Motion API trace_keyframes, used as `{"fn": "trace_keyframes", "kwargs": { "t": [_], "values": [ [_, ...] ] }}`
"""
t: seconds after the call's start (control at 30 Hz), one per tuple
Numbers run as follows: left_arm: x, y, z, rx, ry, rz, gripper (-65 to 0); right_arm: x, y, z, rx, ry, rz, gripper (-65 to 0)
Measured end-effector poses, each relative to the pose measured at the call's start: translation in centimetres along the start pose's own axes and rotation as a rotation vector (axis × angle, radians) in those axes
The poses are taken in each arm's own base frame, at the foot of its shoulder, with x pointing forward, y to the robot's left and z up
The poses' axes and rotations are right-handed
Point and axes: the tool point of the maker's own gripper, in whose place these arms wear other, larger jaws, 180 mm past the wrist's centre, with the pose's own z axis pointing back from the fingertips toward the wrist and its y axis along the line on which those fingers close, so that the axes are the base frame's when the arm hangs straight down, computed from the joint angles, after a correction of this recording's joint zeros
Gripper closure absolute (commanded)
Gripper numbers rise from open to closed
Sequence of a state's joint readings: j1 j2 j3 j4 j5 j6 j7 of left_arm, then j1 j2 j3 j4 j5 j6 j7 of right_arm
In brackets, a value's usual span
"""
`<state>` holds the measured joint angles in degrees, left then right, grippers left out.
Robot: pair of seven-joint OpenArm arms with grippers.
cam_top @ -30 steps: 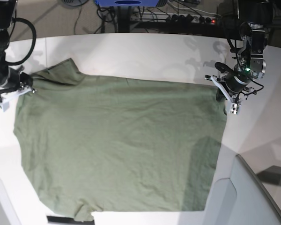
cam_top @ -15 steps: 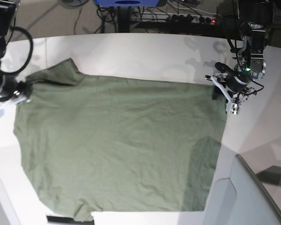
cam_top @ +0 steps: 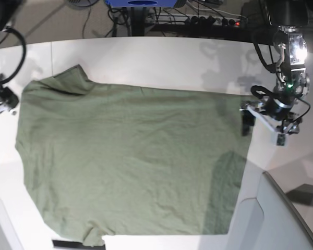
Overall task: Layout the t-shirt on the table in an organized manner, then fold the t-shirt properly
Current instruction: 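Open both grippers and move them to the shirt's shoulder corners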
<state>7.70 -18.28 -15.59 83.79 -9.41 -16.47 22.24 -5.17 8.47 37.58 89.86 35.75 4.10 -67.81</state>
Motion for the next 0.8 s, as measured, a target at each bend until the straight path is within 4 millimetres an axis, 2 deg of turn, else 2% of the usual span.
{"fn": "trace_keyframes", "kwargs": {
  "t": [0.03,0.1,0.17,0.27,0.3,0.37,0.43,0.57,0.67,0.8],
  "values": [
    [-0.5,0.5,0.3,0.012,0.01,0.005,-48.5,-0.9,0.6,-0.2,0.023,-0.002,-0.026,-10.7],
    [-2.0,0.8,0.7,0.022,0.047,0.013,-39.2,-3.5,1.5,-0.8,0.049,0.021,-0.049,0.0],
    [-2.9,0.5,1.0,0.018,0.065,0.018,-26.5,-5.2,1.6,-1.4,0.042,0.039,-0.048,-1.5],
    [-2.7,0.0,0.8,0.006,0.059,0.024,-3.3,-5.4,2.6,-2.0,0.054,0.013,-0.013,-0.2],
    [-2.7,0.1,0.8,0.007,0.055,0.024,0.0,-5.6,3.3,-2.3,0.066,0.021,0.005,-0.2],
    [-2.8,0.2,0.9,0.01,0.06,0.021,0.0,-6.8,4.9,-2.8,0.096,0.05,0.033,-0.2],
    [-3.0,0.2,1.0,0.01,0.064,0.022,0.0,-7.5,5.6,-3.3,0.111,0.068,0.041,-0.2],
    [-3.0,0.2,1.0,0.009,0.063,0.023,0.0,-9.2,4.9,-4.9,0.095,0.129,0.002,-0.2],
    [-3.0,0.1,1.0,0.008,0.063,0.023,0.0,-10.5,5.1,-5.6,0.103,0.148,-0.021,-0.2],
    [-3.0,0.2,1.0,0.009,0.06,0.021,0.0,-10.6,4.3,-6.5,0.09,0.139,-0.048,-0.2]
  ]
}}
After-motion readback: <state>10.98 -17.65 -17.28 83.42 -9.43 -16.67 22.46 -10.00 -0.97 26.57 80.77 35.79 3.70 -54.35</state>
